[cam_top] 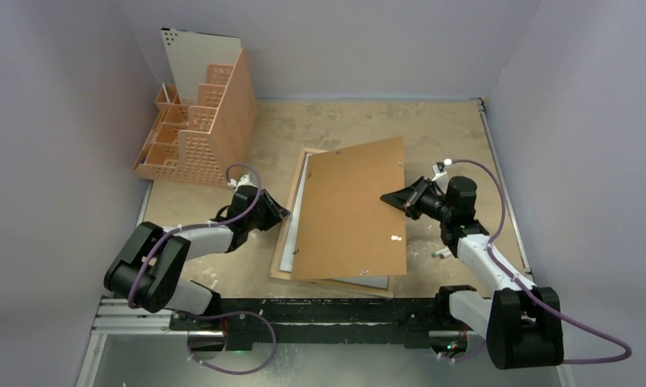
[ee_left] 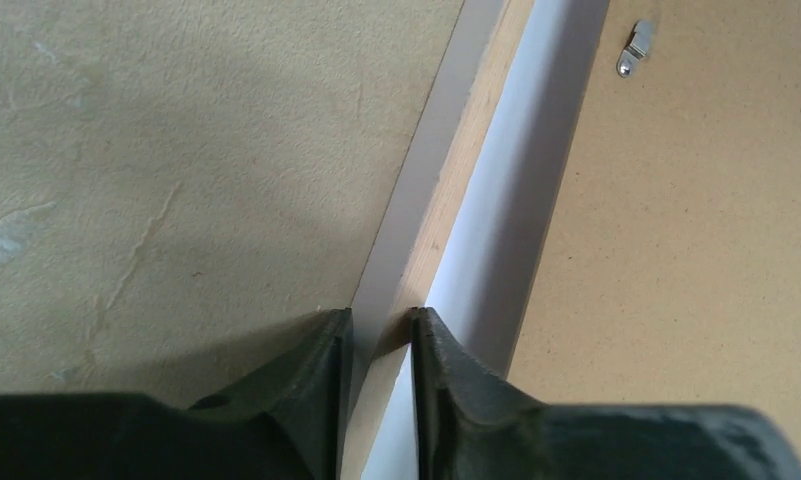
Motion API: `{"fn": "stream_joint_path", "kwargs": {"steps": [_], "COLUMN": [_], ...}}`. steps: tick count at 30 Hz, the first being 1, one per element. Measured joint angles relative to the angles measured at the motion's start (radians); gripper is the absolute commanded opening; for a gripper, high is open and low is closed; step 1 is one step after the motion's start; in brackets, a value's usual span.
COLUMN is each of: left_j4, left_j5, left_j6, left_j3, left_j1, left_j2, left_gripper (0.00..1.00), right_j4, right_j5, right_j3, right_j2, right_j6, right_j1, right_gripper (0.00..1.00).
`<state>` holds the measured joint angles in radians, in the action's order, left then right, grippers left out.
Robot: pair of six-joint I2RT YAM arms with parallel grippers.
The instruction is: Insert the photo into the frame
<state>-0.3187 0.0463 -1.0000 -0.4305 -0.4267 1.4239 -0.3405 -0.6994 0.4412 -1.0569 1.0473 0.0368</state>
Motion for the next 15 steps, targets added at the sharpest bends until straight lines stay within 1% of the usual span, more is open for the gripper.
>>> {"fn": "stream_joint_path", "kwargs": {"steps": [3, 8, 9, 15], "left_j4": [0.011, 0.013, 0.012, -0.007], "left_j5": [0.001, 0.006, 0.007, 0.021], "left_j6": [0.016, 0.027, 0.028, 0.035], "left_j3": [-0.014, -0.047, -0.052, -0.066], "left_j1": [0.000, 0.000, 0.000, 0.000], "left_j2": [0.003, 0.031, 0.037, 0.062], "left_gripper": [0.13, 0.01, 0.00, 0.00], "right_j4": [-0.044, -0.101, -0.116, -0.152], "right_j5": [0.024, 0.074, 0.082, 0.122], "right_j3": [-0.026, -0.032, -0.033, -0.046], "right_j2": [0.009, 0.009, 0.007, -0.022], "right_j6": [0.038, 0.057, 0.060, 0.064], "right_j1": [0.018, 0.029, 0.031, 0.037], "right_gripper": [0.00, 0.00, 0.00, 0.00]}}
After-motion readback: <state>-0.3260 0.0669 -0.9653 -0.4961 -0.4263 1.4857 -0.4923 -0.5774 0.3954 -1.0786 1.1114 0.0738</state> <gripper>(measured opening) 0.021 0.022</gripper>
